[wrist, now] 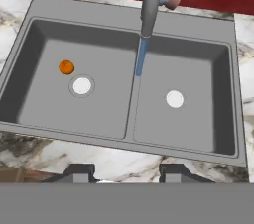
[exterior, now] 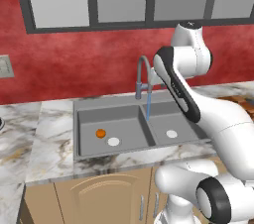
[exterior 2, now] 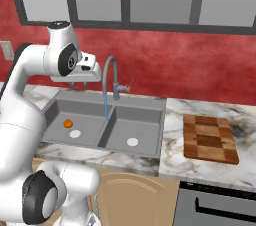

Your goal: Pick the tangerine from the sink and place it on the cutting board to airdry. Then turn off the sink faucet.

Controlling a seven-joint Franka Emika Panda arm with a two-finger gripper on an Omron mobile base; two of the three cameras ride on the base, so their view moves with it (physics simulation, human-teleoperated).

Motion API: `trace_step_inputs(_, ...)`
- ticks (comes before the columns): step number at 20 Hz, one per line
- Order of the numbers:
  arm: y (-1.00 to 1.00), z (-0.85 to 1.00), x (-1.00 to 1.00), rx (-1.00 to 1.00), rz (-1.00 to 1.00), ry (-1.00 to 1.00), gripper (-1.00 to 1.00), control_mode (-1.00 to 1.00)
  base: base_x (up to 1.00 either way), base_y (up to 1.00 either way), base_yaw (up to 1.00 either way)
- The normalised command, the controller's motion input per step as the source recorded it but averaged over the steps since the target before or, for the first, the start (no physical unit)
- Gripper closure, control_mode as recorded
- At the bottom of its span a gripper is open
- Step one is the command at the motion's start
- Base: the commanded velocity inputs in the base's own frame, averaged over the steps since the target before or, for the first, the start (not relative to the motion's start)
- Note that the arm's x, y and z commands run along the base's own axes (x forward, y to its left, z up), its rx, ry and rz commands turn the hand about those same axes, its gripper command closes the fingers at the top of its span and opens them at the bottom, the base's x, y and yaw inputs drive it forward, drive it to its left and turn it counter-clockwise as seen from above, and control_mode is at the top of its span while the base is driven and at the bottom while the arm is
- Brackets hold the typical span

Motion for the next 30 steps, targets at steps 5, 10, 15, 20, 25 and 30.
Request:
trace_step_inputs(5, 0.12, 0.0, -0.03, -0.01, 0.0, -0.03, -1.0, -1.0, 0.0, 0.0, 0.0)
trace_step_inputs(10, 0.47, 0.0, -0.11, -0.12, 0.02, -0.12, -1.0, -1.0, 0.0, 0.0, 0.0)
trace_step_inputs(15, 0.44, 0.0, 0.0, -0.04, 0.04, -0.01, -1.0, -1.0, 0.0, 0.0, 0.0)
trace_step_inputs(20, 0.35, -0.02, 0.01, 0.01, 0.04, -0.01, -1.0, -1.0, 0.0, 0.0, 0.0)
trace_step_inputs(25, 0.2, 0.0, 0.03, 0.1, 0.04, 0.0, -1.0, -1.0, 0.0, 0.0, 0.0)
trace_step_inputs(30, 0.14, 0.0, 0.02, 0.14, 0.07, 0.0, -1.0, -1.0, 0.0, 0.0, 0.0)
